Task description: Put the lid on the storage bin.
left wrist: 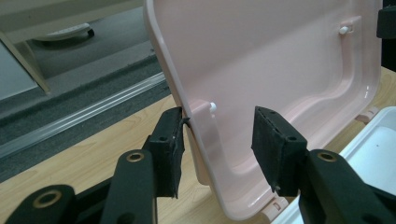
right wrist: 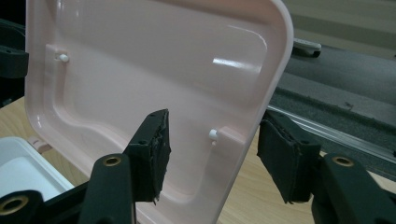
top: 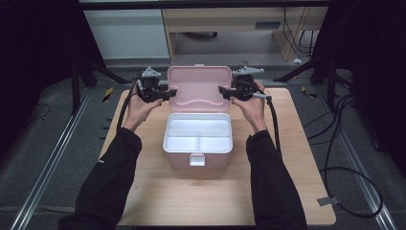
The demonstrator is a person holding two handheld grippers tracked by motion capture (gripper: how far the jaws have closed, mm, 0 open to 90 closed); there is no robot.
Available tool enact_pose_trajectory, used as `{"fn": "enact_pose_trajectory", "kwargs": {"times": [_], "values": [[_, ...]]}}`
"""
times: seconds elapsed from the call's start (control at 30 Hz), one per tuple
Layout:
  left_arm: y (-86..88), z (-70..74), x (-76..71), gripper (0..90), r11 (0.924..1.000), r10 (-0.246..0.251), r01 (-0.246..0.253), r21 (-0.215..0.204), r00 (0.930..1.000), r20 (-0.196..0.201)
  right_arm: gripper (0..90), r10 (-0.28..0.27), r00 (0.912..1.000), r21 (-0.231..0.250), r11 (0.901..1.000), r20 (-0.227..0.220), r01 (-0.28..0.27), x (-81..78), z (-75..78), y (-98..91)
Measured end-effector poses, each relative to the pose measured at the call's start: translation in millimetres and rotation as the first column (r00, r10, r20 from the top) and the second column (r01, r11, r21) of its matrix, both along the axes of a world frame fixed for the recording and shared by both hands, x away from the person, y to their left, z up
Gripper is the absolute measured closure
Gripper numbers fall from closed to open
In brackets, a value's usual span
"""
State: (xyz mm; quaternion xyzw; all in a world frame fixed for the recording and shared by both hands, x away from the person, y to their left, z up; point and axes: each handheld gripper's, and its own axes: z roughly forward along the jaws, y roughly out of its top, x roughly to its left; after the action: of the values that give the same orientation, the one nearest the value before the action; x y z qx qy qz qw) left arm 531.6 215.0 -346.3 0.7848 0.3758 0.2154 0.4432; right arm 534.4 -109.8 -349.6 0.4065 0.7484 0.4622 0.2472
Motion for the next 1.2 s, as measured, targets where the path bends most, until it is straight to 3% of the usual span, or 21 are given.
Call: {"fn": "enact_pose_trajectory", "kwargs": {"times": [0.37, 0.5, 0.6, 0.8, 1.0, 1.2], "values": [[5.6, 13.8, -28.0, 60.9, 0.9989, -0.023, 0.021, 0.043, 0.9986, 0.048, 47.9, 0.019, 0.9985, -0.037, 0.9992, 0.052, -0.017, -29.2, 17.3, 0.3], [6.6, 15.0, -39.1, 61.5, 0.9985, -0.032, 0.029, 0.046, 0.9978, 0.058, 49.0, 0.027, 0.998, -0.046, 0.9986, 0.057, -0.024, -38.0, 19.3, -0.8], [6.6, 16.3, -46.8, 62.4, 0.9976, -0.036, 0.032, 0.062, 0.9972, 0.066, 49.1, 0.032, 0.9977, -0.079, 0.9965, 0.06, -0.027, -49.9, 22.8, 0.9], [6.7, 15.1, -63.4, 64.2, 0.9961, -0.043, 0.037, 0.08, 0.9965, 0.072, 53.2, 0.048, 0.9972, -0.072, 0.9965, 0.057, -0.044, -65.1, 21.1, -3.6], [6.9, 10.0, -80.3, 70.8, 0.9911, -0.054, 0.044, 0.125, 0.9958, 0.075, 58.0, 0.07, 0.9959, -0.111, 0.9918, 0.058, -0.064, -82.9, 16.9, -6.3], [8.5, 3.5, -94.7, 77.8, 0.9797, -0.089, 0.076, 0.186, 0.9939, 0.066, 69.0, 0.114, 0.9924, -0.15, 0.983, 0.044, -0.107, -99.0, 8.5, -13.5]]}}
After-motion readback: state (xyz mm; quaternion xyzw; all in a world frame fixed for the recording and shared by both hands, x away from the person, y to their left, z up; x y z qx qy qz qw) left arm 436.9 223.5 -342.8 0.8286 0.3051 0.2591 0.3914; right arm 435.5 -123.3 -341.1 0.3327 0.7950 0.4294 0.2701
